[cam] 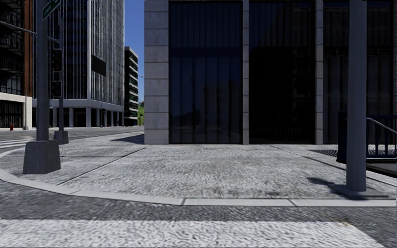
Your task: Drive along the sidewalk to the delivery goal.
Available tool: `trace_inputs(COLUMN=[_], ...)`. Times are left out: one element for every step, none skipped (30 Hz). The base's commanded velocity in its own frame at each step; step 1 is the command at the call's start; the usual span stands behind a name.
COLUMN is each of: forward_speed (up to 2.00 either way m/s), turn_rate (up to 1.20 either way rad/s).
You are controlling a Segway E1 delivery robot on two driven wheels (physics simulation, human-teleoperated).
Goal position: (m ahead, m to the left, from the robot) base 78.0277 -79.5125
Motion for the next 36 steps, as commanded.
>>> trace_inputs(forward_speed=[2.0,2.0,2.0,2.0,2.0,2.0,2.0,2.0,2.0,2.0,2.0,1.99,1.99,1.88,1.71,1.66,1.62,1.62,1.58,1.53,1.51,1.5,1.5,1.5,1.5,1.5,1.5,1.5,1.5,1.49,1.49,1.49,1.49,1.49,1.49,1.49], turn_rate=[-0.12,-0.12,-0.12,-0.12,-0.12,-0.12,-0.14,-0.14,-0.19,-0.21,-0.22,-0.22,-0.22,-0.22,-0.23,-0.23,-0.24,-0.24,-0.29,-0.32,-0.32,-0.33,-0.33,-0.33,-0.33,-0.35,-0.38,-0.39,-0.39,-0.4,-0.4,-0.4,-0.4,-0.4,-0.4,-0.4])
